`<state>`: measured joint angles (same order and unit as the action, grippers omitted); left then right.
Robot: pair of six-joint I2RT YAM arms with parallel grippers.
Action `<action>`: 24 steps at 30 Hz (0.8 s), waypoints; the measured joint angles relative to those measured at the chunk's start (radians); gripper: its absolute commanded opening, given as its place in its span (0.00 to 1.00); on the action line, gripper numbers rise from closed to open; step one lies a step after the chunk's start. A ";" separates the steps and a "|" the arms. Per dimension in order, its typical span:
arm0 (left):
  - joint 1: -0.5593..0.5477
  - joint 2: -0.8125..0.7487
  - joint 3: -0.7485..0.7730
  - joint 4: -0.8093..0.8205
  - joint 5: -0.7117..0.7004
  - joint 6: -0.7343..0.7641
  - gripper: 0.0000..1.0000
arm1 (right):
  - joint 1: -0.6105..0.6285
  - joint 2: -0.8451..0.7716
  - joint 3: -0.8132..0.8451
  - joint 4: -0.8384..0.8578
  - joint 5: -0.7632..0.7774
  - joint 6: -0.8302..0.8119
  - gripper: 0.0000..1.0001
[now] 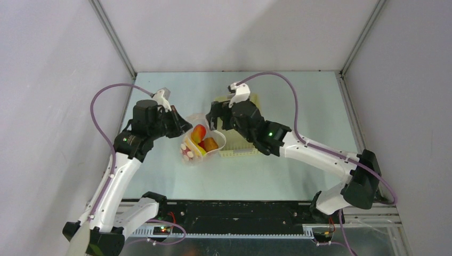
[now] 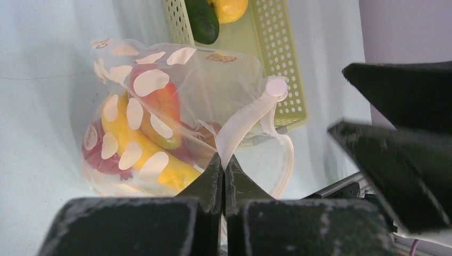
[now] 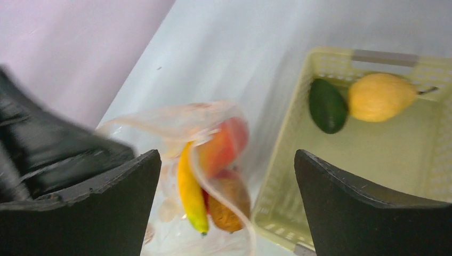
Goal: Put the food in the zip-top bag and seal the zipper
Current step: Place the fake fruit in the zipper food storage bag, then pick up the fake fruit from the bin.
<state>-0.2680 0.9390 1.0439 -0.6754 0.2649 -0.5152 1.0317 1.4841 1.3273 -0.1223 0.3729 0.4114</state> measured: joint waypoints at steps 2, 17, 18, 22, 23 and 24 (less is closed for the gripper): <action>0.000 -0.006 0.000 -0.001 -0.008 0.000 0.00 | -0.035 -0.006 -0.019 0.000 0.028 0.032 0.99; 0.045 -0.043 0.000 -0.031 -0.079 0.000 0.00 | -0.303 0.185 -0.058 0.010 -0.098 0.333 0.96; 0.047 -0.043 0.000 -0.031 -0.079 0.000 0.00 | -0.310 0.211 -0.058 0.024 -0.108 0.344 0.96; 0.049 -0.043 0.000 -0.031 -0.079 0.000 0.00 | -0.332 0.309 -0.051 0.049 -0.121 0.372 0.95; 0.049 -0.043 0.000 -0.031 -0.079 0.000 0.00 | -0.336 0.330 -0.045 0.050 -0.122 0.376 0.95; 0.049 -0.043 0.000 -0.031 -0.079 0.000 0.00 | -0.338 0.349 -0.037 0.050 -0.122 0.382 0.95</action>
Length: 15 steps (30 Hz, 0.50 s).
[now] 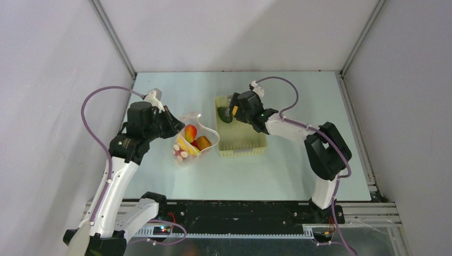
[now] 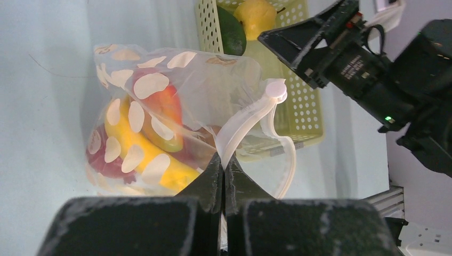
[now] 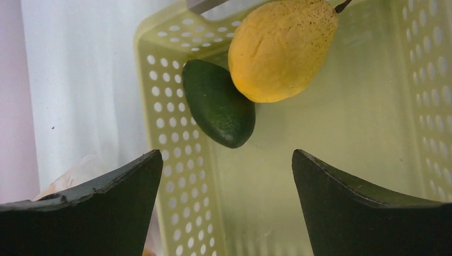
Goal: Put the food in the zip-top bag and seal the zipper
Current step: Pick up the fake fruit from the bin.
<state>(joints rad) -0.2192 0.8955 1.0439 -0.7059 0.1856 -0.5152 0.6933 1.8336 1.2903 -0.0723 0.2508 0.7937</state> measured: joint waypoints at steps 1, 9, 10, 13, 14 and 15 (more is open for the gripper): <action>0.000 0.000 0.000 0.000 0.000 0.000 0.00 | -0.002 0.023 0.011 0.000 0.000 0.008 0.94; 0.004 0.000 0.000 0.000 0.000 0.000 0.00 | -0.002 0.130 0.070 0.003 0.003 0.116 0.94; 0.005 0.000 0.000 0.000 0.001 0.000 0.00 | -0.002 0.138 0.075 0.003 0.006 0.131 0.93; 0.007 0.000 0.000 0.000 0.001 0.000 0.00 | 0.001 0.150 0.078 0.003 0.018 0.168 0.90; 0.008 0.000 0.000 0.000 0.001 0.000 0.00 | 0.003 0.153 0.079 0.004 0.023 0.179 0.90; 0.008 0.000 0.000 0.000 0.001 0.000 0.00 | 0.004 0.157 0.079 0.007 0.026 0.188 0.89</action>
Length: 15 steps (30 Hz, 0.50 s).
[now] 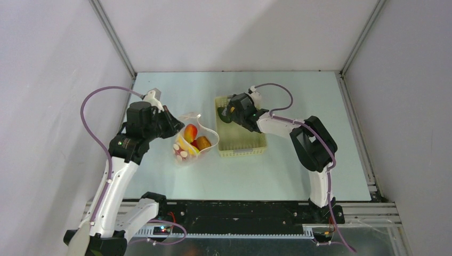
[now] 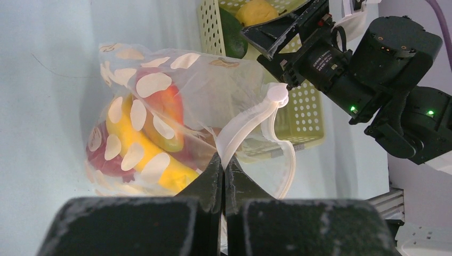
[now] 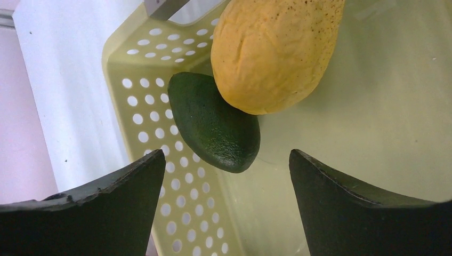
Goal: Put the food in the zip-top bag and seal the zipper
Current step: Pick up the fake fruit from the bin.
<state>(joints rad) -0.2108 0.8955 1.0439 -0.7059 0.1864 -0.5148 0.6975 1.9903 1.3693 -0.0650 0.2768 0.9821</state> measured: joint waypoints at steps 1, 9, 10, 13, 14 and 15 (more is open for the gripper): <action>0.001 0.000 0.000 0.000 0.000 0.000 0.00 | 0.001 0.003 0.000 0.003 0.003 0.010 0.89; 0.005 0.000 0.000 0.000 0.000 0.000 0.00 | 0.007 0.072 0.034 0.022 0.001 0.074 0.87; 0.005 0.000 0.000 0.000 0.000 0.000 0.00 | 0.008 0.082 0.044 0.023 0.000 0.078 0.87; 0.005 0.000 0.000 0.000 0.001 0.000 0.00 | 0.008 0.106 0.069 0.026 -0.005 0.090 0.86; 0.005 0.000 0.000 0.000 0.001 0.000 0.00 | 0.008 0.111 0.076 0.027 -0.006 0.093 0.86; 0.005 0.000 0.000 0.000 0.001 0.000 0.00 | 0.008 0.116 0.081 0.029 -0.007 0.098 0.86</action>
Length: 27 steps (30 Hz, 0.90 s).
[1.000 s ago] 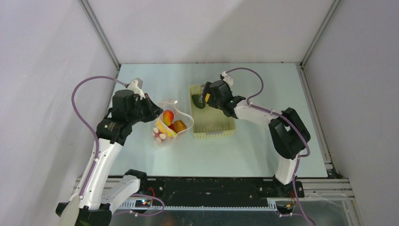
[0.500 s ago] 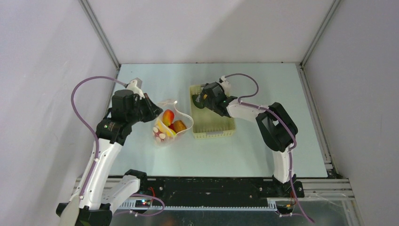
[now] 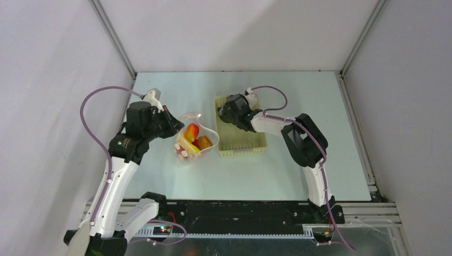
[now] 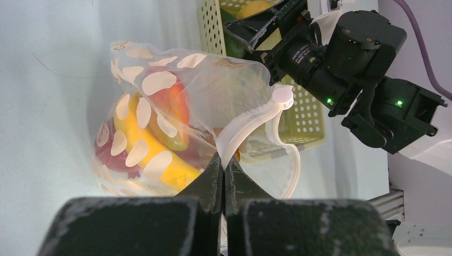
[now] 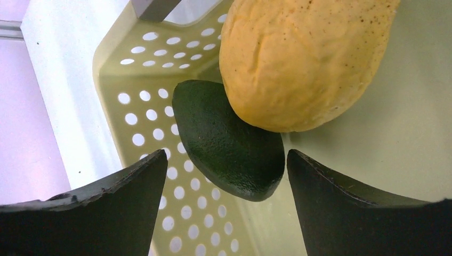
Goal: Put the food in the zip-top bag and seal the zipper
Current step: Pick up the fake fruit from the bin.
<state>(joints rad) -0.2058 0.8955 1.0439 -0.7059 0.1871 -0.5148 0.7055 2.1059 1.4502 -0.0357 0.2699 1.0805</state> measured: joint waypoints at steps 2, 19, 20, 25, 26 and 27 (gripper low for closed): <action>0.002 0.000 0.000 0.000 0.000 0.000 0.00 | 0.000 0.011 0.008 0.004 -0.003 0.008 0.85; 0.010 -0.007 0.000 0.000 0.004 0.000 0.00 | 0.000 0.078 0.071 0.012 -0.005 0.043 0.78; 0.011 -0.007 0.000 0.000 0.005 0.000 0.00 | 0.000 0.079 0.072 0.012 -0.005 0.045 0.76; 0.012 -0.007 0.000 0.000 0.007 0.000 0.00 | 0.000 0.081 0.072 0.012 -0.005 0.045 0.63; 0.012 -0.007 0.000 0.000 0.007 0.000 0.00 | 0.000 0.082 0.071 0.012 -0.006 0.045 0.61; 0.013 -0.007 0.000 0.000 0.007 0.000 0.00 | 0.000 0.082 0.071 0.013 -0.006 0.044 0.55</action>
<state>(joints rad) -0.1932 0.8886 1.0439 -0.7055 0.1944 -0.5152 0.7055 2.1880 1.5211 -0.0227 0.2642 1.1244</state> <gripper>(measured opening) 0.006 0.668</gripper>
